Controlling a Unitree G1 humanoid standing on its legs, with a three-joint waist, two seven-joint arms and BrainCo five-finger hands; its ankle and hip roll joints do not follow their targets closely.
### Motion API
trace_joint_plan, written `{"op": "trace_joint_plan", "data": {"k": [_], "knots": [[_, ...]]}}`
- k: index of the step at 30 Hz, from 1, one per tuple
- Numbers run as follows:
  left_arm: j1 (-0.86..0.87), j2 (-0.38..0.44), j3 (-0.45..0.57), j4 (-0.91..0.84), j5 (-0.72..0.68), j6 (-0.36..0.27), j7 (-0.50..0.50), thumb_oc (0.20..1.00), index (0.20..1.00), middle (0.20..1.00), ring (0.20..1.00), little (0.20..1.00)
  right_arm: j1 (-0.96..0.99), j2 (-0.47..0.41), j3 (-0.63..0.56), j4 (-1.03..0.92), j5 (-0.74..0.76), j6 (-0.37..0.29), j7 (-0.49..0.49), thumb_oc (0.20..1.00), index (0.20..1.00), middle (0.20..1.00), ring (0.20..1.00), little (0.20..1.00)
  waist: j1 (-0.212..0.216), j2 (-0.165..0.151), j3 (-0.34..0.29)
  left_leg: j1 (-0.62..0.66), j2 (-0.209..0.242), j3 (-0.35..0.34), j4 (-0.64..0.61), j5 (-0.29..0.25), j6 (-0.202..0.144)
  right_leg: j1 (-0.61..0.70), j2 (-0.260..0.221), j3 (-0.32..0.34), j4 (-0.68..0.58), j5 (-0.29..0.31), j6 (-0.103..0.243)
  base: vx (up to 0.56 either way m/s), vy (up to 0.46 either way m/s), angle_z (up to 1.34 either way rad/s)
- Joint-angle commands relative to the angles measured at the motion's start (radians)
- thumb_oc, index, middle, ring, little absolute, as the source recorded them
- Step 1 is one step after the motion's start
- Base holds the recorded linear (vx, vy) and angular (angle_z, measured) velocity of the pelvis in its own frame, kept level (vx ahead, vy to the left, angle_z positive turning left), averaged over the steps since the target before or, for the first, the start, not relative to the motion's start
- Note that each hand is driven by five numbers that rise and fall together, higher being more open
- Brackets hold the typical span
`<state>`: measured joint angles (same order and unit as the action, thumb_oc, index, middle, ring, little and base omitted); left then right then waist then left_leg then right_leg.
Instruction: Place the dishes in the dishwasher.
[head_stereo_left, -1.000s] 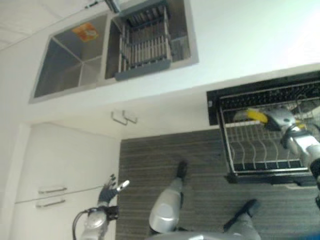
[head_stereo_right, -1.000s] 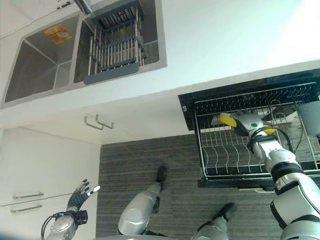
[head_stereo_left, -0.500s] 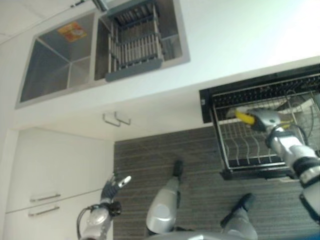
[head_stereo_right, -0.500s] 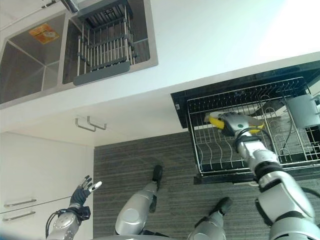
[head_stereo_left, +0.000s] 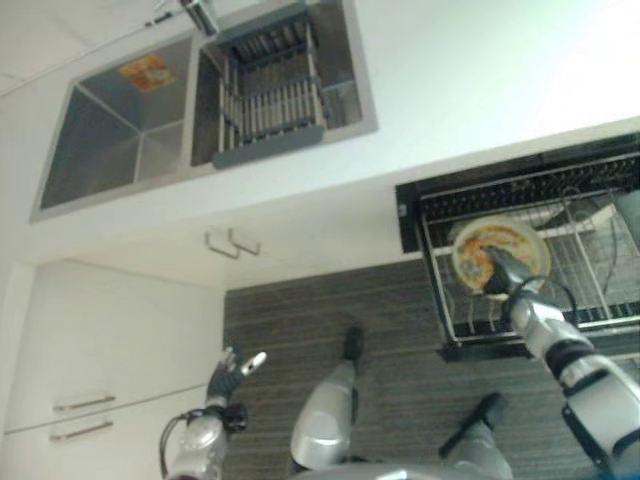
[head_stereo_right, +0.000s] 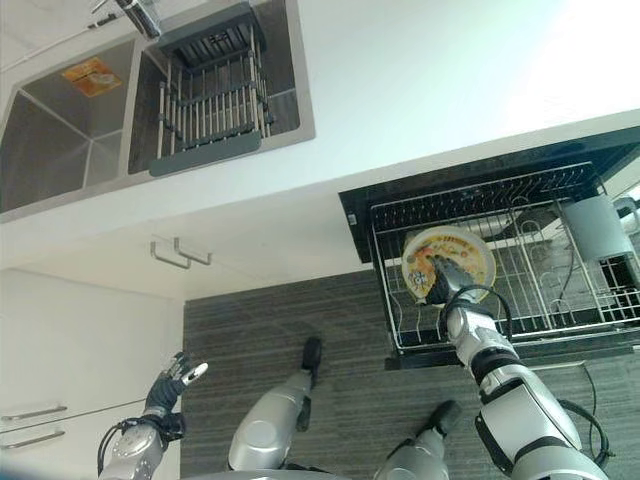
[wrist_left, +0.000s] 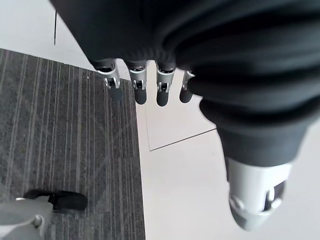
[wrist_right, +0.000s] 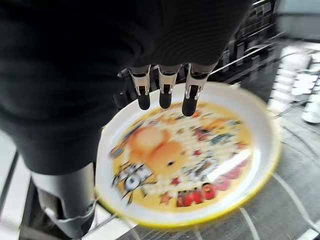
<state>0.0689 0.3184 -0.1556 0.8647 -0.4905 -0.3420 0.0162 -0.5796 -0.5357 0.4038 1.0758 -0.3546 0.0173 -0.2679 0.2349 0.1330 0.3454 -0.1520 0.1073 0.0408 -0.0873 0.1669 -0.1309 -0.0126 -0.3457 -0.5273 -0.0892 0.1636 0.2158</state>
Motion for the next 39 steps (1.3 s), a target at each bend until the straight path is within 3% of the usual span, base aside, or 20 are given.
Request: {"op": "trace_joint_plan", "data": {"k": [1,3,8,10,12,15,17,20,22,26,28,30,34,39], "knots": [[-0.025,0.006,-0.029,0.025,0.023,0.003,0.035,1.000,1.000,1.000,1.000,1.000,-0.036,-0.011,0.007,0.038,0.194,0.039,0.029,1.000,1.000,1.000,1.000,1.000,0.018,0.000,-0.003,0.040,-0.011,0.063,0.000,-0.141,0.026,-0.076,-0.045,0.081,0.124,-0.082,0.003,0.07,0.009,-0.05],[-0.027,0.004,-0.022,0.025,0.025,0.020,0.044,1.000,1.000,1.000,1.000,1.000,-0.026,0.005,-0.036,0.012,0.344,0.045,0.079,1.000,1.000,1.000,1.000,1.000,0.005,-0.020,-0.011,0.060,-0.001,0.072,0.000,-0.144,0.025,-0.064,-0.032,0.093,0.124,-0.087,-0.002,0.08,0.025,-0.15],[-0.016,0.008,0.002,0.024,0.033,0.048,0.064,1.000,1.000,1.000,1.000,1.000,0.031,0.013,-0.068,-0.129,0.431,0.013,0.172,1.000,1.000,1.000,1.000,1.000,-0.030,-0.068,-0.030,0.091,0.026,0.094,0.000,-0.147,0.019,-0.044,-0.004,0.119,0.113,-0.093,-0.003,0.06,0.009,-0.16],[-0.004,0.012,0.033,0.021,0.046,0.065,0.069,1.000,1.000,1.000,1.000,1.000,0.092,-0.019,-0.069,-0.278,0.299,0.048,0.086,1.000,1.000,1.000,1.000,1.000,-0.052,-0.098,-0.039,0.108,0.041,0.108,0.000,-0.150,0.016,-0.035,0.011,0.135,0.112,-0.095,0.001,0.05,-0.006,-0.24],[0.014,0.014,0.058,0.016,0.045,0.071,0.081,1.000,1.000,1.000,1.000,1.000,0.161,-0.050,-0.095,-0.421,0.367,0.106,0.171,1.000,1.000,1.000,1.000,1.000,-0.074,-0.122,-0.044,0.125,0.051,0.118,0.000,-0.153,0.016,-0.027,0.024,0.148,0.111,-0.097,0.005,0.06,-0.005,-0.29],[0.054,0.014,0.128,0.021,0.060,0.071,0.095,1.000,1.000,1.000,1.000,1.000,0.334,-0.050,-0.236,-0.573,0.495,0.089,0.194,1.000,1.000,1.000,1.000,1.000,-0.112,-0.164,-0.063,0.155,0.075,0.139,0.000,-0.156,0.017,-0.001,0.051,0.167,0.098,-0.097,0.009,0.09,-0.061,-0.49],[0.085,0.012,0.189,0.025,0.087,0.075,0.100,1.000,1.000,1.000,1.000,1.000,0.451,-0.036,-0.372,-0.698,0.484,0.073,0.202,1.000,1.000,1.000,1.000,1.000,-0.145,-0.196,-0.081,0.179,0.090,0.150,0.000,-0.161,0.018,0.020,0.072,0.182,0.088,-0.096,0.012,0.10,-0.113,-0.34],[0.103,0.016,0.223,0.032,0.104,0.081,0.097,1.000,1.000,1.000,1.000,1.000,0.521,-0.038,-0.471,-0.802,0.518,0.065,0.181,1.000,1.000,1.000,1.000,1.000,-0.170,-0.214,-0.092,0.196,0.100,0.163,0.000,-0.165,0.018,0.031,0.084,0.195,0.081,-0.097,0.013,0.03,-0.052,-0.34],[0.116,0.009,0.241,0.041,0.100,0.080,0.103,1.000,1.000,1.000,1.000,1.000,0.559,-0.034,-0.565,-0.863,0.538,0.058,0.115,1.000,1.000,1.000,1.000,1.000,-0.194,-0.217,-0.101,0.216,0.104,0.177,0.000,-0.173,0.020,0.042,0.092,0.210,0.076,-0.101,0.015,0.02,0.010,-0.36],[0.126,-0.007,0.248,0.055,0.105,0.067,0.106,1.000,1.000,1.000,1.000,1.000,0.605,-0.011,-0.638,-0.886,0.572,0.074,0.036,1.000,1.000,1.000,1.000,1.000,-0.212,-0.211,-0.112,0.234,0.104,0.196,0.000,-0.179,0.022,0.055,0.092,0.219,0.074,-0.107,0.016,0.02,0.037,-0.24],[0.119,-0.013,0.231,0.066,0.105,0.070,0.118,1.000,1.000,1.000,1.000,1.000,0.614,0.039,-0.634,-0.806,0.642,0.136,0.044,1.000,1.000,1.000,1.000,1.000,-0.219,-0.202,-0.122,0.253,0.099,0.203,0.000,-0.183,0.022,0.070,0.086,0.216,0.076,-0.113,0.013,0.06,0.048,-0.02],[0.106,-0.006,0.203,0.079,0.106,0.074,0.122,1.000,1.000,1.000,1.000,1.000,0.591,0.058,-0.586,-0.652,0.668,0.146,0.057,1.000,1.000,1.000,1.000,1.000,-0.207,-0.191,-0.127,0.269,0.095,0.202,0.000,-0.187,0.019,0.090,0.083,0.204,0.072,-0.117,0.008,0.07,0.009,-0.01],[0.091,-0.003,0.180,0.094,0.109,0.081,0.128,1.000,1.000,1.000,1.000,1.000,0.550,0.075,-0.534,-0.537,0.774,0.179,0.131,1.000,1.000,1.000,1.000,1.000,-0.190,-0.182,-0.131,0.275,0.091,0.195,0.000,-0.189,0.015,0.105,0.078,0.189,0.066,-0.118,0.003,0.05,-0.001,0.05],[0.074,0.001,0.144,0.162,0.095,0.066,0.117,1.000,1.000,1.000,1.000,1.000,0.486,0.135,-0.541,-0.294,1.088,0.166,0.191,1.000,1.000,1.000,1.000,1.000,-0.163,-0.158,-0.149,0.277,0.081,0.179,0.000,-0.190,0.009,0.126,0.070,0.159,0.057,-0.121,-0.001,0.06,0.006,0.14]]}}
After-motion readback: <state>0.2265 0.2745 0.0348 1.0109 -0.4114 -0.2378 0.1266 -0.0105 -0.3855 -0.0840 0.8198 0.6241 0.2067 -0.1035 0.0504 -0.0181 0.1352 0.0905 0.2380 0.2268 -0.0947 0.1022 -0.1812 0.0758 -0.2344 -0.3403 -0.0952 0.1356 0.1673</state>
